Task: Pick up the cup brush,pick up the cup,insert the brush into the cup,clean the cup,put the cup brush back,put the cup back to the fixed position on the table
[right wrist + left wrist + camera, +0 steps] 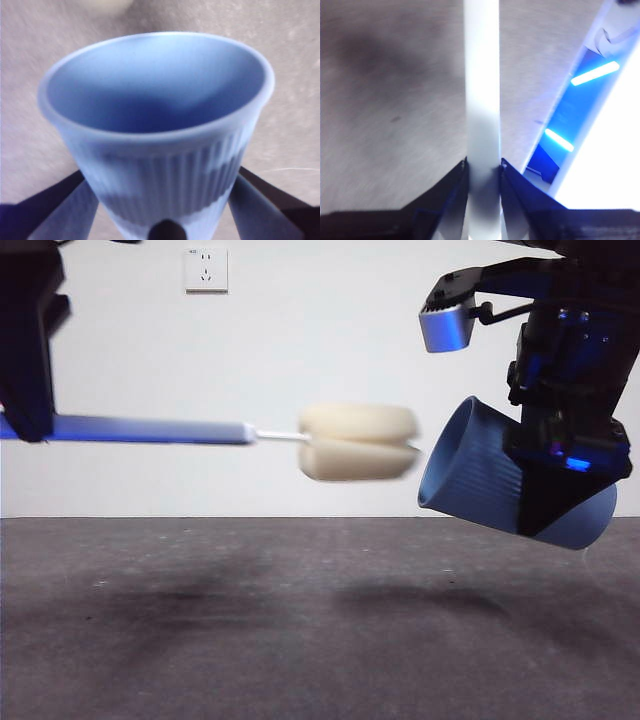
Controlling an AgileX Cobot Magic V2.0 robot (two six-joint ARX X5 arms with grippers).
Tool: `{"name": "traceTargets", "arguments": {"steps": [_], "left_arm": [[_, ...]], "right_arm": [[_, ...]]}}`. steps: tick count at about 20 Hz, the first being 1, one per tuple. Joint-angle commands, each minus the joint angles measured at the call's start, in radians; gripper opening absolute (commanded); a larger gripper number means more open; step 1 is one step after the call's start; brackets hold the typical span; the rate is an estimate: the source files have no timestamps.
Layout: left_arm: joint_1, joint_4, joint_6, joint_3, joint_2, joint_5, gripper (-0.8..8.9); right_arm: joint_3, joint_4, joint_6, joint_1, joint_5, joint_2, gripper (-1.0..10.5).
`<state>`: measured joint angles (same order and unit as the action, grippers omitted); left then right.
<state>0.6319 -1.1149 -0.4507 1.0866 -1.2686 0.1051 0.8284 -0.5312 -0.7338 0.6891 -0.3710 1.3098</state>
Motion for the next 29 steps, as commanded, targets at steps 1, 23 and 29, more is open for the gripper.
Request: {"name": "traceTargets", "arguments": {"steps": [1,23,29], "left_arm": [[0.05,0.014,-0.018,0.001,-0.033,0.002,-0.09],[0.112,0.101,0.043,0.001,-0.192,-0.053,-0.08],[0.048,0.061,0.031,0.001,-0.153,-0.051,-0.08]], "right_arm": [[0.002,0.001,-0.101,0.023,-0.043,0.005,-0.2],[0.002,-0.021,-0.207,0.194,-0.159,0.058,-0.2],[0.002,-0.03,-0.208,0.082,-0.18,0.058,-0.2]]}}
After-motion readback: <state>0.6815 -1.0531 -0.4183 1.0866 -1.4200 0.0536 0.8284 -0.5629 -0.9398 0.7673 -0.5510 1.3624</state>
